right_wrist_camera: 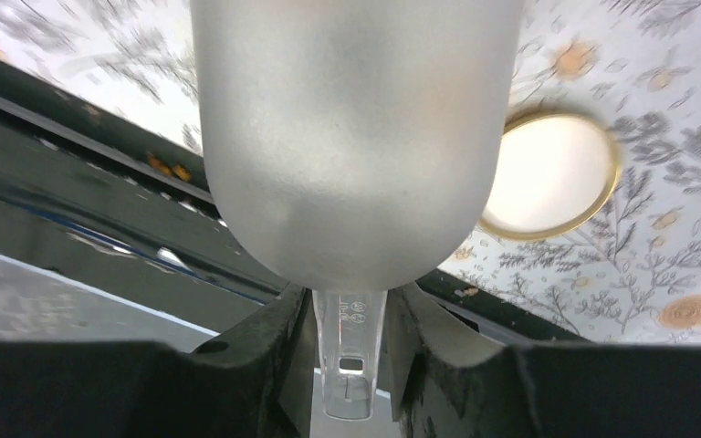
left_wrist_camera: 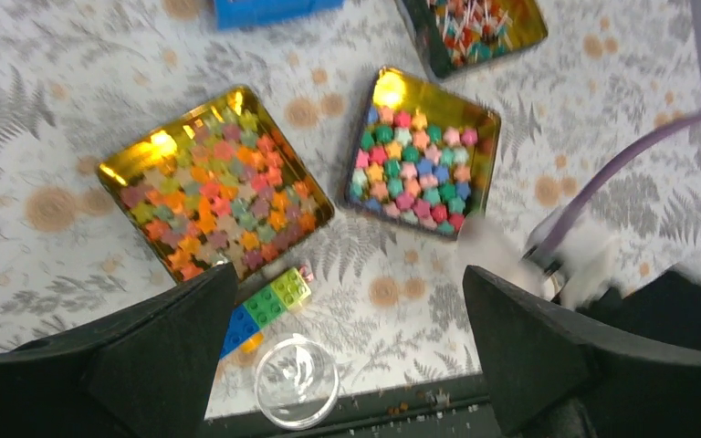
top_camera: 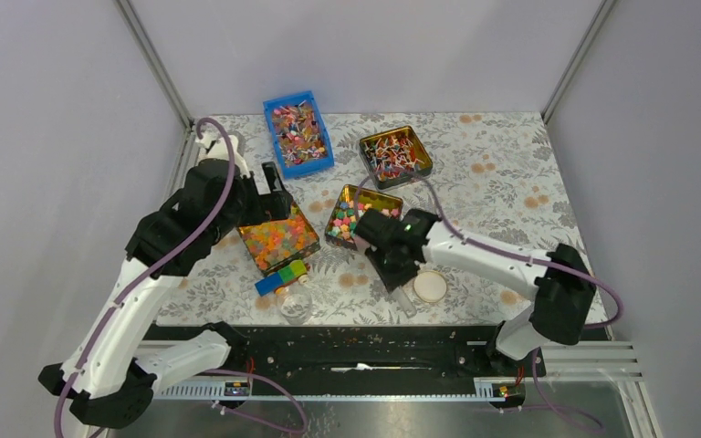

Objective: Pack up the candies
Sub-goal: Pick up the spatula from the center of the board.

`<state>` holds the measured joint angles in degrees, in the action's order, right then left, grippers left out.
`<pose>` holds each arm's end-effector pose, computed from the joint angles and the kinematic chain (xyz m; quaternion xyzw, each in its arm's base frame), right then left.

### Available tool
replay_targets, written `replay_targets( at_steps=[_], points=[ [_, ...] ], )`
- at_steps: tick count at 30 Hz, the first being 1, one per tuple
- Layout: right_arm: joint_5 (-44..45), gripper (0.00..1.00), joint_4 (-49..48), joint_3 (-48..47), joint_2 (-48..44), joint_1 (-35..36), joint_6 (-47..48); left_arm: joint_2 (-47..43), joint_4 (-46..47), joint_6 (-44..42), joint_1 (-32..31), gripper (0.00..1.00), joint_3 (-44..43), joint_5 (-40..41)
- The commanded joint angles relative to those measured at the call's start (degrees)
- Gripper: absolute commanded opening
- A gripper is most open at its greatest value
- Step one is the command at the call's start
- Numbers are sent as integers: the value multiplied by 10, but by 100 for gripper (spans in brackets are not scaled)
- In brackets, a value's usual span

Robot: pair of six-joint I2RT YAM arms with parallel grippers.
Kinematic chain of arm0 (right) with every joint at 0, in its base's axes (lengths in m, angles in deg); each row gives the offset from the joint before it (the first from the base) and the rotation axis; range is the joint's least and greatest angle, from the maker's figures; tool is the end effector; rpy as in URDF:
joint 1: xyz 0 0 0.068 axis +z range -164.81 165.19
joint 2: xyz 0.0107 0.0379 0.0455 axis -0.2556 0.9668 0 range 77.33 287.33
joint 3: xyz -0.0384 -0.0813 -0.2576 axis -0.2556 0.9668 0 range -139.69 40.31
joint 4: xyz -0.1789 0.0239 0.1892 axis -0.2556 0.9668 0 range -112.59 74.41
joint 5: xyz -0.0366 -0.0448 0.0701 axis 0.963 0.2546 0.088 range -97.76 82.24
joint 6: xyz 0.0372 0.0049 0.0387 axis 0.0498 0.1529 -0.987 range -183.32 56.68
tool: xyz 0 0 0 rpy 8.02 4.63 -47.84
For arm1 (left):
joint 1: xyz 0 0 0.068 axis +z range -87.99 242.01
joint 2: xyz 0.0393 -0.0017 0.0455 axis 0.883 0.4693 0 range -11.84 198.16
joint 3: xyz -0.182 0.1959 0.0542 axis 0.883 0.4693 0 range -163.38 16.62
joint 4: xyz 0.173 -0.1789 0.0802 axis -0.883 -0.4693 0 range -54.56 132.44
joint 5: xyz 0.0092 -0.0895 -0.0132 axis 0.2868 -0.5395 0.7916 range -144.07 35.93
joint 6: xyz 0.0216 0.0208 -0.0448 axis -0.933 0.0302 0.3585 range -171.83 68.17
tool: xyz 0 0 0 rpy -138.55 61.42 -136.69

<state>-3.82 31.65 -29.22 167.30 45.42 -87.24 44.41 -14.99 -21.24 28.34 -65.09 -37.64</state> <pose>0.1507 0.2587 0.2426 -0.3042 0.9426 0.0640 0.1217 0.1392 -0.0805 0.4352 -0.0461 0.8671 -0.1495 0.4730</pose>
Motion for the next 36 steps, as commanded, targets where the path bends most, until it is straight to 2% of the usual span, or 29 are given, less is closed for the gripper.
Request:
replay_targets(
  at_steps=[1,4,5,7,11,15,17,22,25,29,34,36],
  points=[
    [-73,0,25,-90,-32,-69,36,20,32,12,39,99,43,-148],
    [-163,0,25,-151,-17,-123,30,49,78,28,92,99,73,-301],
    [-192,0,21,-168,-11,-139,22,59,101,34,110,98,86,-378],
    [-276,0,-9,-182,-11,-176,0,76,169,55,143,97,117,-471],
    [-407,0,-125,-151,-27,-222,-84,103,317,119,173,95,156,-605],
    [-465,0,-196,-125,-27,-236,-134,129,475,215,181,92,174,-694],
    [-482,0,-208,-125,-26,-236,-141,142,513,235,181,90,175,-710],
    [-501,0,-216,-130,-28,-236,-140,177,550,262,182,83,181,-706],
    [-515,0,-216,-131,-26,-236,-144,193,572,278,181,74,185,-712],
    [-536,0,-216,-128,-21,-236,-141,195,588,282,176,69,185,-719],
    [-546,0,-216,-118,-24,-236,-140,197,590,288,159,50,189,-722],
    [-547,0,-216,-113,-26,-236,-137,196,590,289,148,47,191,-722]
  ],
)
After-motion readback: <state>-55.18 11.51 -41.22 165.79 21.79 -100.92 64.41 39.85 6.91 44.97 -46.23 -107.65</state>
